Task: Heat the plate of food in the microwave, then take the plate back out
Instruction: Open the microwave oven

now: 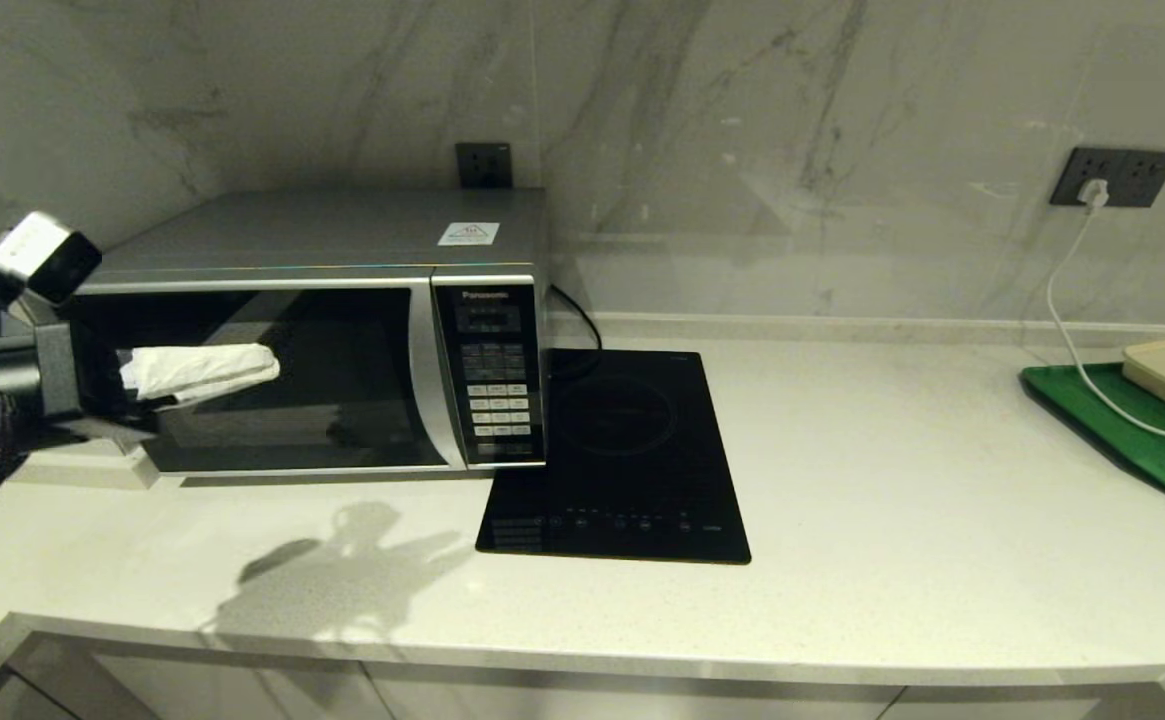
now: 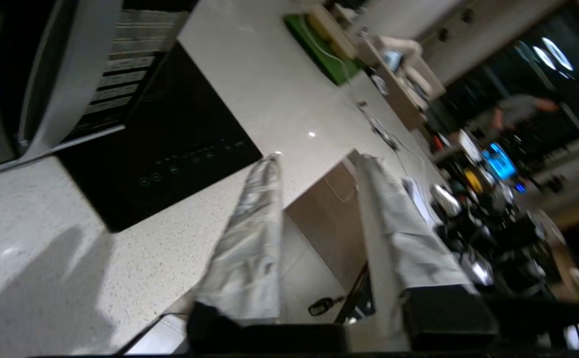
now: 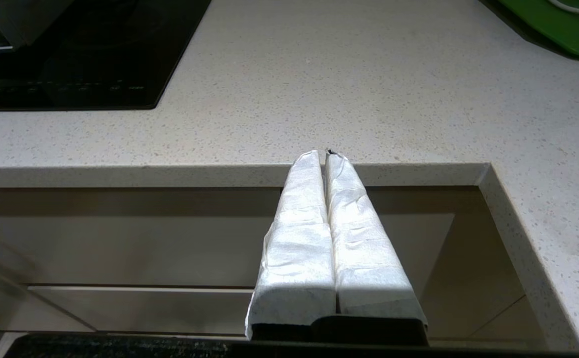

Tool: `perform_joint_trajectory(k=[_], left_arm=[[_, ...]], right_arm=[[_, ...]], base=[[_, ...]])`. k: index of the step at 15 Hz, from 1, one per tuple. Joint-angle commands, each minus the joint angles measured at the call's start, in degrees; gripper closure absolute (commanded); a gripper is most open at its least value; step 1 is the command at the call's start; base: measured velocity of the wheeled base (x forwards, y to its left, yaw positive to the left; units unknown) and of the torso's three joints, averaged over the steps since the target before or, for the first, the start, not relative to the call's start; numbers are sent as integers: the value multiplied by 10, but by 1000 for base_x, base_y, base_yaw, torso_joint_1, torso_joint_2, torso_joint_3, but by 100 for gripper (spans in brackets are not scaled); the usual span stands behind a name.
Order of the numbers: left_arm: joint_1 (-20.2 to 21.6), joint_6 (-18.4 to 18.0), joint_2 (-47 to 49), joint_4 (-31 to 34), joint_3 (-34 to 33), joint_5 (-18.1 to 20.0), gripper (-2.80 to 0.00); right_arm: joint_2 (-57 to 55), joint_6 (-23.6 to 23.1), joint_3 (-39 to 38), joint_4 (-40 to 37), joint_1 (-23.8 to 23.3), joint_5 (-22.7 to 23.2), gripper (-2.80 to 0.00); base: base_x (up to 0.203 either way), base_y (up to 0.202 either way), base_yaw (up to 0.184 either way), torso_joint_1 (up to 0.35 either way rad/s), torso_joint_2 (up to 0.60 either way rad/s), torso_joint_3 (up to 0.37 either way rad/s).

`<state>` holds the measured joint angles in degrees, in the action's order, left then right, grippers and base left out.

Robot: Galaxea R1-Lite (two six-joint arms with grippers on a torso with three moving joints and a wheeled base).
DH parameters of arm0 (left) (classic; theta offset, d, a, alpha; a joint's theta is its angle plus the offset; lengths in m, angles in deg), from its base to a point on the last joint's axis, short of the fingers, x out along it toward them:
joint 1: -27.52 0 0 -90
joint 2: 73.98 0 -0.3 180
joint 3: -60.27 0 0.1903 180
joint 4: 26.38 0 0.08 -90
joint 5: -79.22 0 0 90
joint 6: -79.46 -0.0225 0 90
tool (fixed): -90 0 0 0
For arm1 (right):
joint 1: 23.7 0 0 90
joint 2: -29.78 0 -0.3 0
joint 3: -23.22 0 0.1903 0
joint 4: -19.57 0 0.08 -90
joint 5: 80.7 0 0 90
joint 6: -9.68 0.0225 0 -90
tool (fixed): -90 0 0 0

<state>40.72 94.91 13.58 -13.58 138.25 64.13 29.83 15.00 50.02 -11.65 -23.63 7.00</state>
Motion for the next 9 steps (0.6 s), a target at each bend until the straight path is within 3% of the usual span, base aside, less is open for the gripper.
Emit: perform_joint_trajectory(k=[1,3,5,9], left_arm=[[7,-86,91,-20,-17,58,-280],[0,-205,131,-33,-30,64,-280],[-9,-280,174,-38,-25,62,-280],[-39,-304,221,-73,15,9,-280]], right_arm=[[0,0,0,-1,0,0,0],[0,0,0,-1,0,0,0],[0,0,0,-1,0,0,0],[0,0,0,-1,0,0,0]], base=[[0,0,0,0,0,0],[0,0,0,0,0,0],[0,0,0,0,0,0],[0,0,0,0,0,0]])
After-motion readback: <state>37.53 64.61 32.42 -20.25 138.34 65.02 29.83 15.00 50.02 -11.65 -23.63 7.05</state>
